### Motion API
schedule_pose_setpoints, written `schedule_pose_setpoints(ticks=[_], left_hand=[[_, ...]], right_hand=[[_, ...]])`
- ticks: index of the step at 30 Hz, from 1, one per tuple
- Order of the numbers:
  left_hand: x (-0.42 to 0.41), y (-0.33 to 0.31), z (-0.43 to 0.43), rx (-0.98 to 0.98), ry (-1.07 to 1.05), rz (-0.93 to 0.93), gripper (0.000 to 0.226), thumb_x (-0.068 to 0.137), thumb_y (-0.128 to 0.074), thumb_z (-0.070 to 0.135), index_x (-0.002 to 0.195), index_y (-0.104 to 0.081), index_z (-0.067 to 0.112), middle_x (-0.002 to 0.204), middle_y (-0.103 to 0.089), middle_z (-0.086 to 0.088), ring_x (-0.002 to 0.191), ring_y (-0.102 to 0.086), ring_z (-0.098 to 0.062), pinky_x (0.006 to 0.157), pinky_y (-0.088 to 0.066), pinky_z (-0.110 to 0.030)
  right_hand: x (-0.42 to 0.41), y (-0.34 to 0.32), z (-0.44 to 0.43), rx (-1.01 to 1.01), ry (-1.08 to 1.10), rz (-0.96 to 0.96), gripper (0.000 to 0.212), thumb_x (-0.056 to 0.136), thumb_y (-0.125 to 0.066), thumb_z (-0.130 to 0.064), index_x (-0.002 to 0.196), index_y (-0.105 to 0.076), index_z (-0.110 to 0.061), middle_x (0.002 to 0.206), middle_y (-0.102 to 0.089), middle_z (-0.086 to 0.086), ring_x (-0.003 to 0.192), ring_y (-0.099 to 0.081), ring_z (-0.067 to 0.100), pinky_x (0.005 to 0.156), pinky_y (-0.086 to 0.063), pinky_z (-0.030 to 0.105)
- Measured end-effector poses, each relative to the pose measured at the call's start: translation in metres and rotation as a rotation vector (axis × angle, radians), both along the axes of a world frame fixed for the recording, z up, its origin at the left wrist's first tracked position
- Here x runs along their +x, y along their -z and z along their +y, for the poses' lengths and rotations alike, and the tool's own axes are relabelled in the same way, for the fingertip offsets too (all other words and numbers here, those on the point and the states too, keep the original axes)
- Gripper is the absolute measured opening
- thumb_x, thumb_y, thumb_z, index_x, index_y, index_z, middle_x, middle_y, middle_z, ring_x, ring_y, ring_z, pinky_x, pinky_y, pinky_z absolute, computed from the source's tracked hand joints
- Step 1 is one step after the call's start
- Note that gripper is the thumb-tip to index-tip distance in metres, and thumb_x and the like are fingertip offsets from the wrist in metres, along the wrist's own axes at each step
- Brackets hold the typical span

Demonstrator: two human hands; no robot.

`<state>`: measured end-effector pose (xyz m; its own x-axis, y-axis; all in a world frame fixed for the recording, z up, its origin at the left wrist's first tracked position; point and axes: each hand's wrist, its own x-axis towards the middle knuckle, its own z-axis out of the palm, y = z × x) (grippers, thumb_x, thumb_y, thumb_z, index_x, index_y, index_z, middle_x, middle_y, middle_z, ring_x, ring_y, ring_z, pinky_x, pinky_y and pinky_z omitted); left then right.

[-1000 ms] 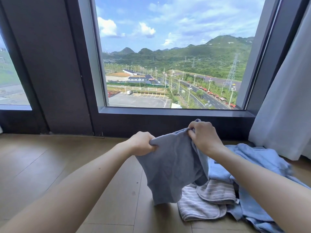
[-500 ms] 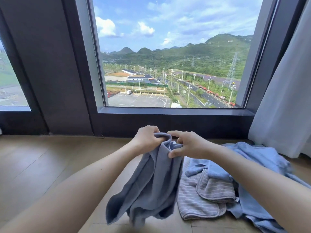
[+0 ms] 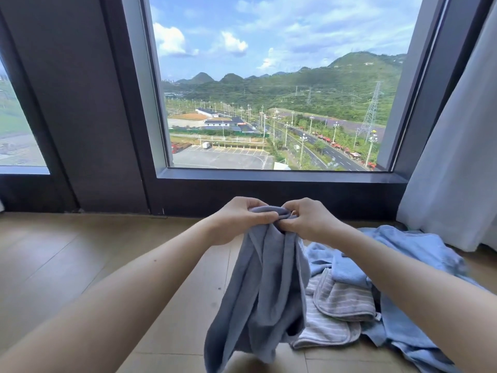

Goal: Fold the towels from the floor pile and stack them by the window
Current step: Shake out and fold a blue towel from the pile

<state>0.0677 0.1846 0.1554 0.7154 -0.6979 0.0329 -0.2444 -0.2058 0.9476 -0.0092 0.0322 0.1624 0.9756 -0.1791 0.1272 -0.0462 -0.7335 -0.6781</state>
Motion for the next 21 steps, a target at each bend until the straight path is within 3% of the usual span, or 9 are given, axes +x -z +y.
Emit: schedule_pose_setpoints(ticks=[4, 8, 11, 12, 14, 16, 19, 21], left_hand=[[0.005, 0.001, 0.004, -0.093, 0.031, 0.194, 0.016, 0.087, -0.062, 0.015, 0.1, -0.065, 0.006, 0.094, -0.066, -0.007, 0.09, -0.062, -0.016, 0.084, -0.051, -0.027], [0.011, 0.006, -0.001, -0.171, -0.289, 0.187, 0.005, 0.085, -0.066, 0.011, 0.085, -0.063, 0.007, 0.084, -0.062, -0.007, 0.077, -0.059, -0.016, 0.069, -0.05, -0.025], [0.024, 0.011, 0.002, -0.211, -0.512, 0.202, 0.008, 0.085, -0.068, 0.014, 0.082, -0.061, 0.01, 0.09, -0.062, -0.01, 0.084, -0.061, -0.022, 0.073, -0.053, -0.032], [0.028, 0.013, 0.006, -0.165, -0.568, 0.15, 0.009, 0.086, -0.067, 0.016, 0.083, -0.061, 0.011, 0.092, -0.062, -0.01, 0.088, -0.062, -0.024, 0.076, -0.053, -0.034], [0.032, 0.014, 0.015, 0.019, -0.631, -0.064, 0.008, 0.089, -0.063, 0.019, 0.09, -0.061, 0.012, 0.093, -0.061, -0.005, 0.09, -0.059, -0.022, 0.076, -0.049, -0.032], [0.033, 0.015, 0.023, 0.146, -0.648, -0.238, 0.013, 0.092, -0.056, 0.018, 0.102, -0.063, 0.013, 0.095, -0.058, -0.001, 0.089, -0.053, -0.017, 0.074, -0.039, -0.026], [0.035, 0.016, 0.027, 0.236, -0.618, -0.338, 0.019, 0.094, -0.05, 0.017, 0.105, -0.064, 0.012, 0.095, -0.059, -0.003, 0.089, -0.051, -0.017, 0.075, -0.036, -0.024], [0.037, 0.018, 0.027, 0.264, -0.612, -0.363, 0.017, 0.095, -0.047, 0.018, 0.104, -0.06, 0.011, 0.095, -0.06, -0.008, 0.085, -0.052, -0.021, 0.072, -0.038, -0.026]], right_hand=[[0.001, 0.0, -0.006, 0.014, 0.066, -0.056, 0.013, 0.08, -0.067, -0.021, 0.088, -0.068, -0.01, 0.072, -0.059, -0.002, 0.067, -0.051, 0.007, 0.056, -0.038, 0.012], [0.003, 0.003, -0.008, 0.095, 0.162, -0.121, 0.021, 0.082, -0.067, -0.019, 0.102, -0.064, -0.018, 0.07, -0.052, -0.006, 0.064, -0.05, 0.003, 0.056, -0.038, 0.012], [0.005, 0.003, -0.016, 0.135, 0.256, -0.108, 0.021, 0.084, -0.059, -0.014, 0.103, -0.068, -0.019, 0.071, -0.054, -0.004, 0.059, -0.053, 0.008, 0.051, -0.039, 0.013], [0.004, 0.003, -0.02, 0.125, 0.295, -0.093, 0.023, 0.085, -0.058, -0.013, 0.105, -0.068, -0.018, 0.077, -0.057, -0.003, 0.062, -0.055, 0.009, 0.054, -0.041, 0.014], [0.002, 0.006, -0.029, 0.067, 0.362, -0.038, 0.034, 0.087, -0.057, -0.014, 0.121, -0.061, -0.014, 0.107, -0.062, 0.006, 0.089, -0.059, 0.017, 0.074, -0.046, 0.022], [0.0, 0.009, -0.037, -0.033, 0.409, 0.044, 0.043, 0.089, -0.056, -0.016, 0.13, -0.05, -0.007, 0.128, -0.054, 0.013, 0.114, -0.053, 0.027, 0.092, -0.042, 0.032], [0.0, 0.013, -0.042, -0.114, 0.448, 0.081, 0.023, 0.089, -0.055, -0.018, 0.105, -0.06, -0.002, 0.105, -0.058, 0.015, 0.09, -0.055, 0.028, 0.071, -0.043, 0.032], [0.002, 0.014, -0.042, -0.109, 0.441, 0.07, 0.025, 0.089, -0.053, -0.016, 0.112, -0.06, -0.008, 0.107, -0.06, 0.013, 0.089, -0.055, 0.026, 0.069, -0.041, 0.029]])
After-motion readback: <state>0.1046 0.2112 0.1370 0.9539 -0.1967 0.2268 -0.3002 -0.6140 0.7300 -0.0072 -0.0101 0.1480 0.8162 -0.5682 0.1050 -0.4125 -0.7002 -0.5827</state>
